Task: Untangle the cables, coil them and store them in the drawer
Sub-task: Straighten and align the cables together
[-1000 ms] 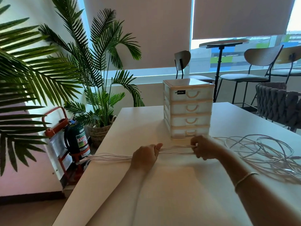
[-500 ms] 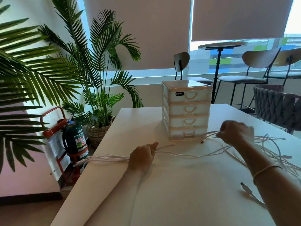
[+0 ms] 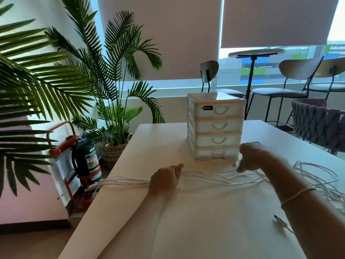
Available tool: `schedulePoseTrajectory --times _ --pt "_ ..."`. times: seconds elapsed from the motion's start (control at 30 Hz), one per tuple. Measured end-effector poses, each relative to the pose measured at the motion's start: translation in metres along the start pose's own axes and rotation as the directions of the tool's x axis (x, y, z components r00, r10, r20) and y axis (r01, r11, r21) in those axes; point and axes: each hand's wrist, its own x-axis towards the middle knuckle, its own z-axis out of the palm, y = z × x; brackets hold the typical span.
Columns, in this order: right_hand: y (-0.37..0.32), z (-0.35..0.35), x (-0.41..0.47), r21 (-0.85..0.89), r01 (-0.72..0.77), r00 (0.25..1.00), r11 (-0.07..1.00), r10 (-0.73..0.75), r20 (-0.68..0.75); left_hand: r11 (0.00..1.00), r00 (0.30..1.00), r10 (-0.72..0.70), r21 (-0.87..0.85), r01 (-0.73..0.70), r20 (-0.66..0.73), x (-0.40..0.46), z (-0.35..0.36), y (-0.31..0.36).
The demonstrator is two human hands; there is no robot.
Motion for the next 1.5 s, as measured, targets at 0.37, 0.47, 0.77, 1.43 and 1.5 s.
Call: schedulePoseTrajectory --times 0.37,0.47,0.77,1.43,1.5 --pt "-0.090 0.061 -0.011 0.580 0.381 0.910 0.721 -0.403 -0.096 0.997 0.996 -0.072 -0.040 0.069 -0.059 0.003 -0.004 0.003" --pt "-0.088 0.061 -0.013 0.615 0.382 0.893 0.689 -0.447 -0.054 0.989 0.992 -0.105 -0.108 0.097 -0.072 0.005 -0.004 0.003" --pt "-0.085 0.061 -0.010 0.478 0.394 0.916 0.785 -0.377 -0.137 0.972 0.997 -0.046 -0.234 0.029 -0.065 0.004 -0.003 0.001" --pt "-0.078 0.063 -0.013 0.725 0.238 0.882 0.646 -0.457 0.117 0.991 0.996 -0.079 -0.112 0.074 -0.033 0.006 -0.003 0.001" --pt "-0.078 0.057 -0.020 0.713 0.220 0.840 0.666 -0.500 0.208 0.989 0.992 -0.113 -0.106 0.108 -0.050 0.006 -0.005 0.000"
